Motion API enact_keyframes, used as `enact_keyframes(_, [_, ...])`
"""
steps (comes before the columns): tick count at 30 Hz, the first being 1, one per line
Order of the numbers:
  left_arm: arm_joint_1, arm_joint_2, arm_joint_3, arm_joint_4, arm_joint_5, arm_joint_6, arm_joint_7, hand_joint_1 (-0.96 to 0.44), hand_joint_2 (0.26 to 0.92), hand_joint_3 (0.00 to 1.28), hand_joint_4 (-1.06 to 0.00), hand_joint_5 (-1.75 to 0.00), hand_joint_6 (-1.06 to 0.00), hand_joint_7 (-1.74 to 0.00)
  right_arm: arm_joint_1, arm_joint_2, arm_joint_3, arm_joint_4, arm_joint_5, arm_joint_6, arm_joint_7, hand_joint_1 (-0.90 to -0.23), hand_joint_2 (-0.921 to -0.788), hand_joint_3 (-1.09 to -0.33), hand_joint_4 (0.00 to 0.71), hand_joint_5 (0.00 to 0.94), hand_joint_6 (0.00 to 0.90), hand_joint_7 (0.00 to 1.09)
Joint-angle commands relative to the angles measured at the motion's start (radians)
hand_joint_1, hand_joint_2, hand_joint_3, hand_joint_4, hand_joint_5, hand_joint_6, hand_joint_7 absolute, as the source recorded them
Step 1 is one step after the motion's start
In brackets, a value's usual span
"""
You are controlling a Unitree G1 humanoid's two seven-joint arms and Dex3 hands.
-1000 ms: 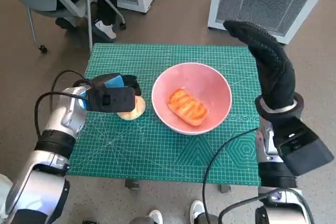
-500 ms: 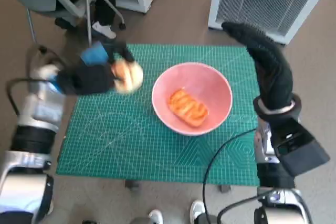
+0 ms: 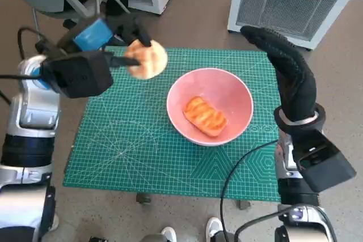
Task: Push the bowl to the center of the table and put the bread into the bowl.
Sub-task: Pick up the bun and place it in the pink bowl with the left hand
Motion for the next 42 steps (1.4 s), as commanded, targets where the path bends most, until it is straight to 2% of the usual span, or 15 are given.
enact_keyframes(1, [-0.058, -0.046, -0.063, 0.0, 0.031, -0.036, -0.013, 0.0, 0.919, 0.04, -0.72, -1.08, -0.66, -1.19, 0.024, 0.005, -0.001, -0.004, -0.003, 0.015, -0.009, -0.567, -0.921, -0.886, -0.001, 0.49, -0.001, 0.64])
enact_keyframes(6, [-0.093, -0.093, -0.129, 0.05, 0.073, -0.06, -0.012, 0.0, 0.919, 0.04, -0.72, -1.08, -0.66, -1.19, 0.025, 0.007, -0.001, -0.003, -0.008, 0.017, -0.014, -0.57, -0.921, -0.884, -0.001, 0.491, -0.001, 0.64])
enact_keyframes(11, [-0.12, -0.151, -0.201, 0.114, 0.153, -0.07, 0.028, 0.0, 0.92, 0.04, -0.73, -1.06, -0.65, -1.21, 0.028, 0.007, 0.0, -0.005, -0.007, 0.021, -0.016, -0.571, -0.921, -0.881, -0.001, 0.491, -0.001, 0.64])
enact_keyframes(16, [-0.137, -0.206, -0.24, 0.206, 0.187, -0.098, 0.053, 0.0, 0.92, 0.07, -0.69, -1.09, -0.61, -1.25, 0.037, 0.008, 0.002, -0.02, -0.005, 0.028, -0.018, -0.572, -0.921, -0.882, -0.001, 0.491, -0.001, 0.64])
enact_keyframes(19, [-0.142, -0.239, -0.251, 0.26, 0.18, -0.095, 0.034, 0.0, 0.921, 0.13, -0.62, -1.17, -0.55, -1.31, 0.043, 0.009, 0.002, -0.034, 0.0, 0.036, -0.018, -0.572, -0.921, -0.883, -0.001, 0.49, -0.001, 0.64])
enact_keyframes(21, [-0.143, -0.252, -0.261, 0.282, 0.177, -0.079, 0.002, 0.0, 0.921, 0.23, -0.49, -1.29, -0.46, -1.42, 0.047, 0.009, 0.002, -0.044, 0.002, 0.043, -0.019, -0.571, -0.921, -0.885, -0.001, 0.489, -0.001, 0.64])
enact_keyframes(22, [-0.143, -0.256, -0.265, 0.29, 0.177, -0.071, -0.015, -0.02, 0.905, 0.22, -0.43, -1.14, -0.4, -1.28, 0.049, 0.009, 0.002, -0.049, 0.003, 0.046, -0.019, -0.571, -0.921, -0.885, -0.001, 0.489, -0.001, 0.64])
enact_keyframes(24, [-0.146, -0.264, -0.278, 0.299, 0.177, -0.043, -0.063, -0.1, 0.897, 0.15, -0.34, -0.52, -0.34, -0.75, 0.053, 0.009, 0.002, -0.058, 0.004, 0.052, -0.019, -0.569, -0.921, -0.887, -0.001, 0.488, -0.001, 0.64])
enact_keyframes(27, [-0.149, -0.272, -0.293, 0.307, 0.175, -0.018, -0.121, -0.18, 0.912, 0.08, -0.22, -0.17, -0.29, -0.39, 0.058, 0.008, 0.001, -0.072, 0.01, 0.063, -0.019, -0.567, -0.921, -0.891, -0.001, 0.486, -0.001, 0.64])
enact_keyframes(32, [-0.134, -0.271, -0.294, 0.307, 0.172, -0.034, -0.138, -0.31, 0.92, 0.05, -0.13, -0.03, -0.27, -0.23, 0.064, 0.007, -0.002, -0.092, 0.012, 0.079, -0.02, -0.566, -0.921, -0.895, -0.001, 0.481, -0.001, 0.63])
enact_keyframes(42, [-0.061, -0.248, -0.232, 0.247, 0.133, -0.07, -0.075, -0.37, 0.921, 0.05, -0.1, 0.0, -0.28, -0.18, 0.069, 0.008, -0.004, -0.105, 0.005, 0.092, -0.026, -0.568, -0.921, -0.898, -0.001, 0.476, -0.001, 0.63])
